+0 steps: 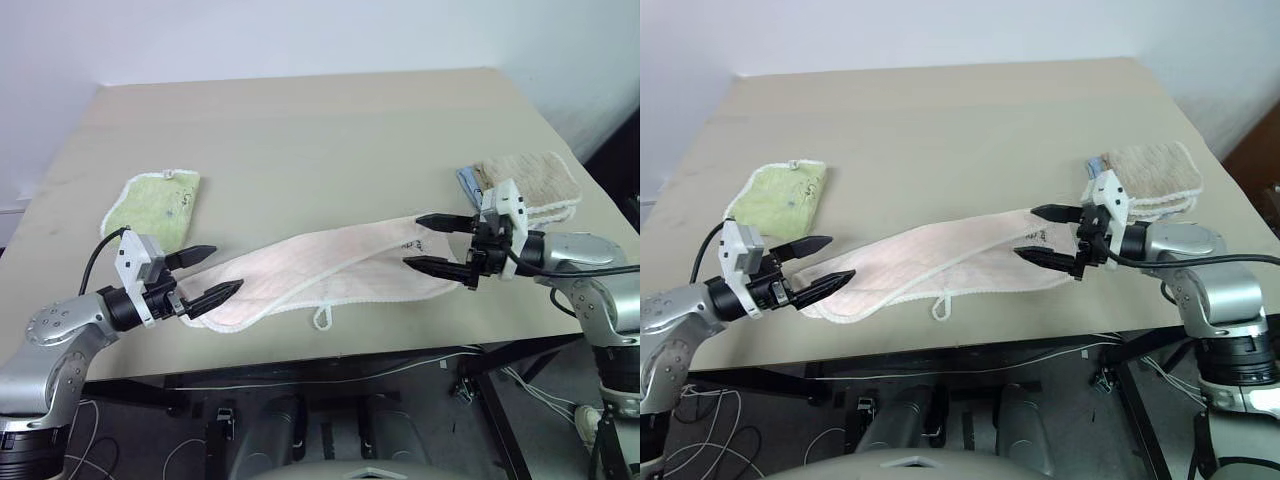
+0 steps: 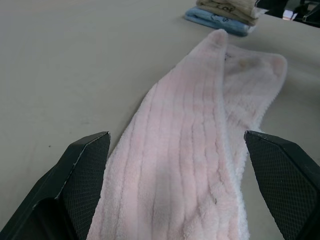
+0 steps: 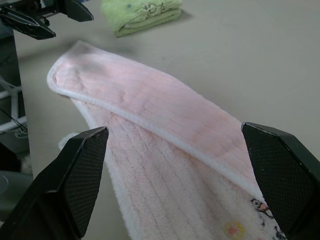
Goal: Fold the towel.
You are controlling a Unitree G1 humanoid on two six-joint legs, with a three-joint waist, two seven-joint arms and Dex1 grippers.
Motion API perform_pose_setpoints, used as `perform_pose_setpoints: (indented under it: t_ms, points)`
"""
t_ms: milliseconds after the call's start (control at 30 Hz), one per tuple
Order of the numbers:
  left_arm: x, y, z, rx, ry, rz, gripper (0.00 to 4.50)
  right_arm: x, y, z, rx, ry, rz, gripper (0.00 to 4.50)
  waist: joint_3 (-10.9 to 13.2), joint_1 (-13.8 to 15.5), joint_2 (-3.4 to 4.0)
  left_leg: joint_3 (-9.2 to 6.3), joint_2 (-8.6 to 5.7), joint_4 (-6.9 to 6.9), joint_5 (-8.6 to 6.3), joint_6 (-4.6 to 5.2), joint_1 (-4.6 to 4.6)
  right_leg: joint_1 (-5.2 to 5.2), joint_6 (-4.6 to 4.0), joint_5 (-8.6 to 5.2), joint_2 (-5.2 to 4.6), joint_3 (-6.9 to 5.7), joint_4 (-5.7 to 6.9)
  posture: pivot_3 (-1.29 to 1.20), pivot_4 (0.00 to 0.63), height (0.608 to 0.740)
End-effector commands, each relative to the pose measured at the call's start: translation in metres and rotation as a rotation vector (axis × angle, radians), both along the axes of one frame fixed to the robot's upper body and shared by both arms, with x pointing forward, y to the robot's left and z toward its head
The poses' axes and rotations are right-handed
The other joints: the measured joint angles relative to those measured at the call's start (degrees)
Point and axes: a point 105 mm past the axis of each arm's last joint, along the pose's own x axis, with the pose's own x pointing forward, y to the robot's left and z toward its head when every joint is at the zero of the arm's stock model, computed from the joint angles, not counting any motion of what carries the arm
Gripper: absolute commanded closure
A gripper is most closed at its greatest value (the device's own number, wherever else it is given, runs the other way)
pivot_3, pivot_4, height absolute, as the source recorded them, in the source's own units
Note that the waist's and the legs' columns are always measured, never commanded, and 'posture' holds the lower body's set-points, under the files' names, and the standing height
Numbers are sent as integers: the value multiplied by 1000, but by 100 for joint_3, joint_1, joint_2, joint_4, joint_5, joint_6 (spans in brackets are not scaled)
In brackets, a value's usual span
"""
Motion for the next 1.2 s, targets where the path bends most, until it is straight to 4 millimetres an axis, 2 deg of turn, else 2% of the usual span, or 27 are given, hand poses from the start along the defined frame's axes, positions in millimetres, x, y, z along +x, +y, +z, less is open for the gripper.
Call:
perform_pose_setpoints:
  t_ms: [33, 233, 533, 633, 833, 1033, 1200]
  points:
    - [-3, -2, 12, 19, -47, -14, 0, 4, 3, 16, 13, -68, 19, 30, 0, -5, 0, 0, 0, 0, 0, 0, 0, 0, 0, 0, 0, 0, 0, 0, 150, 740]
    - [-1, -14, 14, -17, -56, -44, 0, 9, 0, 18, 35, -80, -12, 30, 0, 9, 0, 0, 0, -2, 0, 0, 1, -5, 0, 0, 0, 0, 10, 0, 150, 740]
    - [7, -33, 11, -50, -55, -91, 0, 15, -30, 15, -8, -45, -145, 30, 0, 7, 0, 0, -2, -1, 0, 0, 1, -5, 0, 0, -1, 0, 11, 0, 150, 740]
    - [8, -37, 13, -62, -54, -109, 0, 19, -33, 17, 12, -18, -200, 30, -1, -1, 0, 0, -2, 0, 0, -1, 1, -4, 1, 0, -1, 0, 13, 0, 150, 740]
    - [9, -41, 9, -56, -46, -126, 0, 30, -47, 13, -61, -78, -293, 30, -1, -1, 0, 0, -2, -1, 0, -1, 1, -5, 1, 0, -1, 0, 13, 0, 150, 740]
    - [17, -60, 7, -101, -56, -146, 0, 66, -77, -9, -313, -109, -472, 30, -1, 0, 0, 1, -6, 8, 1, 0, 2, 1, 0, 0, -1, 1, 14, 0, 150, 740]
    - [18, -60, 7, -105, -61, -132, 0, 82, -79, -5, -423, -163, -446, 30, 1, -23, 2, 2, -5, -2, 4, -4, 2, -9, 3, 1, 4, 2, 16, 0, 150, 740]
